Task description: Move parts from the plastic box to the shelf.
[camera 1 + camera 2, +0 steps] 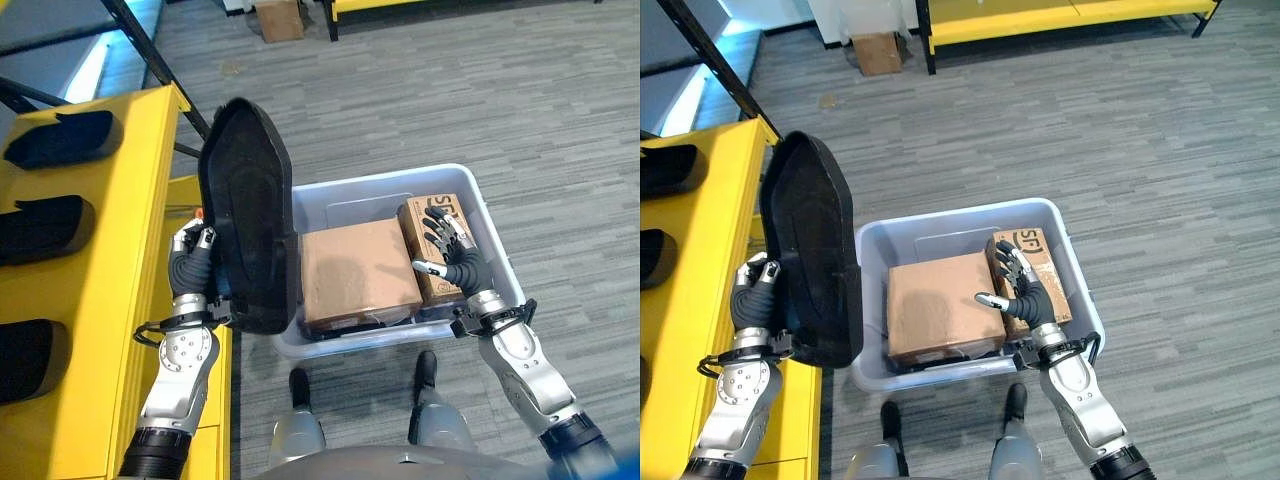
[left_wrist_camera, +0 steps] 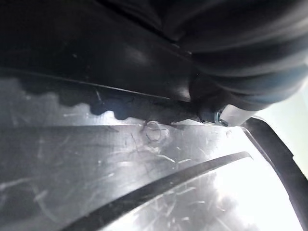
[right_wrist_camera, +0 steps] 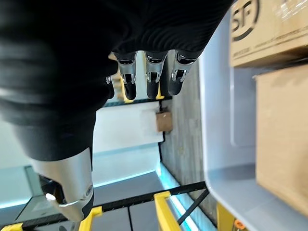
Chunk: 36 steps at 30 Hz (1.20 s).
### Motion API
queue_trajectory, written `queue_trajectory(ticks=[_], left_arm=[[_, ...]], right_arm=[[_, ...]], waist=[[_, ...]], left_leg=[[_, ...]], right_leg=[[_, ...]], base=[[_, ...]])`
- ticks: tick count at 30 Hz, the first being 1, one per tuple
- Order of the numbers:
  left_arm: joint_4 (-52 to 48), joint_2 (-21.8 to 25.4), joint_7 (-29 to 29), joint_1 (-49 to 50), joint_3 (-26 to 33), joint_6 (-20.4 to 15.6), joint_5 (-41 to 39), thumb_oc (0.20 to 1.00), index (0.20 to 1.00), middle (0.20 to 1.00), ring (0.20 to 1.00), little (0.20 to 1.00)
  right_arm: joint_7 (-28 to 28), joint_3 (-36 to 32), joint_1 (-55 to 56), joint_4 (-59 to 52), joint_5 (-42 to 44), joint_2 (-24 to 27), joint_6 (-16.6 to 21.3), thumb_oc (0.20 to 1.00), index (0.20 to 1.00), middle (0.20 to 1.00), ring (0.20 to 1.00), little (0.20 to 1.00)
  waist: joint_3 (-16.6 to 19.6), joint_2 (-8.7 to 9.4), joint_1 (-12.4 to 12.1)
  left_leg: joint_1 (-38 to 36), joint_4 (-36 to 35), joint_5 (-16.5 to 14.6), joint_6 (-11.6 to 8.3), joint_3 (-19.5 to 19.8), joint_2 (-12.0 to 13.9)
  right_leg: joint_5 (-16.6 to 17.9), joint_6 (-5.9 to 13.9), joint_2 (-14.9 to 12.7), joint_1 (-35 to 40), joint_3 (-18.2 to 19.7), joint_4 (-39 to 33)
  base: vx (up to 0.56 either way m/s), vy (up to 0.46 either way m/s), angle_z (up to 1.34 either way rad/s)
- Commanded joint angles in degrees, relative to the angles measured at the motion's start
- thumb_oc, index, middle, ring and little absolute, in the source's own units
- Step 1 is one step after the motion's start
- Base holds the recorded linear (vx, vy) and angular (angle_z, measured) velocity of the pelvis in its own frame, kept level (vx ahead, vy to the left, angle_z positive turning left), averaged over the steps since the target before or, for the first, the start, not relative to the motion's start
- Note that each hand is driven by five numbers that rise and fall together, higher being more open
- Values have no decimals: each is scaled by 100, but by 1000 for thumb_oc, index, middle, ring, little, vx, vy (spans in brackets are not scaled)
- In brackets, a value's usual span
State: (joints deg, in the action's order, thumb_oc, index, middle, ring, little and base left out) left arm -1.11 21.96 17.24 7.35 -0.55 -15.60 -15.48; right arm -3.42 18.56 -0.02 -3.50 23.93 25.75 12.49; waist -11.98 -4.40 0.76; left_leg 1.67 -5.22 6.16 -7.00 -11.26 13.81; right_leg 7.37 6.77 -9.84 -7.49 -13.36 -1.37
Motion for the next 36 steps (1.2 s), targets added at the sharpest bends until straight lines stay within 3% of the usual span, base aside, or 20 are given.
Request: queue_trajectory(ticks=[1,3,5,7,8,10,12,16,17,18,19,24,29,30,31,32,36], left_arm=[[-448,415,-338,25,81,-236,-311,200,200,200,200,200],[-400,299,-451,195,45,-214,-447,200,200,200,200,200],[-290,204,-514,235,-71,-156,-575,200,200,200,200,200],[-188,207,-557,181,-169,-116,-630,200,200,200,200,200],[-195,218,-600,165,-170,-120,-668,200,200,200,200,200],[-240,218,-711,176,-154,-115,-675,200,200,200,200,200],[-282,248,-753,101,-171,-83,-545,200,200,200,200,200],[-304,235,-708,21,-205,-59,-513,200,200,200,200,200],[-344,218,-725,12,-202,-39,-491,200,200,200,200,200],[-345,217,-725,13,-202,-39,-491,200,200,200,200,200],[-382,177,-756,-31,-234,-28,-513,200,200,200,200,200],[-470,242,-789,-87,-251,-13,-448,200,200,200,200,200],[-568,308,-779,84,-100,21,-323,200,200,200,200,200],[-624,362,-755,107,-11,9,-238,200,200,200,200,200],[-625,363,-755,107,-10,9,-238,200,200,200,200,200],[-661,380,-791,117,29,-25,-236,200,200,200,200,200],[-685,422,-884,90,-2,-46,-177,200,200,200,200,200]], right_arm=[[107,31,-263,-284,25,-166,191,1000,1000,1000,1000,1000],[138,126,-428,-239,7,-177,208,1000,1000,1000,1000,1000],[107,171,-553,-181,90,-190,244,1000,1000,1000,1000,1000],[57,99,-543,-209,60,-112,266,1000,1000,1000,1000,1000],[22,38,-533,-229,34,-61,275,1000,1000,1000,1000,1000],[16,-35,-494,-234,-38,16,275,1000,1000,1000,1000,1000],[28,-93,-315,-188,-25,-10,271,1000,1000,1000,1000,1000],[50,-104,-146,-178,61,-124,234,1000,1000,1000,1000,1000],[49,-155,-70,-220,115,-158,227,1000,1000,1000,1000,1000],[49,-155,-68,-221,116,-158,226,1000,1000,1000,1000,1000],[82,-219,7,-268,167,-167,201,1000,1000,1000,1000,1000],[37,-237,17,-243,238,-274,173,1000,1000,1000,1000,1000],[68,-135,-138,-214,120,-378,113,1000,1000,1000,1000,1000],[55,-123,-197,-174,78,-426,108,1000,1000,1000,1000,1000],[55,-122,-198,-173,77,-428,108,1000,1000,1000,1000,1000],[52,-144,-189,-149,38,-456,94,1000,1000,1000,1000,1000],[73,-160,-110,-2,-100,-587,43,1000,1000,1000,1000,1000]], waist=[[131,171,-251],[136,124,-371],[143,50,-502],[144,77,-568],[172,151,-577],[206,296,-613],[387,392,-485],[495,341,-327],[516,290,-238],[514,290,-236],[616,236,-108],[696,255,-216],[662,458,-470],[580,528,-589],[580,530,-585],[527,568,-671],[433,565,-714]], left_leg=[[-208,328,160,-56,430,500],[-143,362,514,-92,590,613],[67,160,1162,-264,857,663],[338,92,1519,-282,912,485],[426,151,1423,-225,965,323],[363,827,896,-78,1109,6],[-147,1770,292,-22,944,-78],[-703,1874,-17,-31,960,-186],[-761,1529,-252,38,931,-286],[-764,1526,-251,39,932,-286],[-916,975,-662,145,498,-239],[-912,630,-837,198,384,-366],[-761,481,-1250,422,559,-829],[-590,626,-1365,499,674,-1009],[-586,632,-1367,501,678,-1011],[-428,794,-1483,580,799,-1192],[-290,845,-1478,733,934,-1509]], right_leg=[[-1430,5,-5,-115,9,1774],[-1530,-83,120,-132,-76,1866],[-1609,-167,195,-124,-363,1836],[-1562,-230,91,-53,-665,1682],[-1440,-261,71,4,-783,1446],[-1254,-287,24,77,-958,1059],[-1161,-352,43,205,-1208,687],[-1102,-329,44,216,-1429,750],[-1089,-248,14,222,-1470,816],[-1090,-247,13,224,-1471,817],[-1015,-156,-130,224,-1580,970],[-709,-2,-328,324,-1782,774],[-59,316,-725,551,-2024,279],[180,443,-909,612,-2084,163],[183,445,-911,614,-2087,160],[443,580,-1108,663,-2155,21],[759,714,-1333,578,-1976,-88]], base=[[-89,-246,14],[-113,-246,3],[-140,-225,3],[-153,-194,66],[-184,-216,118],[-175,-195,125],[-100,-138,83],[-59,45,69],[-34,90,62],[-25,196,44],[-16,204,43],[-51,190,36],[-90,251,36],[-97,227,34],[-132,314,44],[-91,271,40],[-97,334,52]])
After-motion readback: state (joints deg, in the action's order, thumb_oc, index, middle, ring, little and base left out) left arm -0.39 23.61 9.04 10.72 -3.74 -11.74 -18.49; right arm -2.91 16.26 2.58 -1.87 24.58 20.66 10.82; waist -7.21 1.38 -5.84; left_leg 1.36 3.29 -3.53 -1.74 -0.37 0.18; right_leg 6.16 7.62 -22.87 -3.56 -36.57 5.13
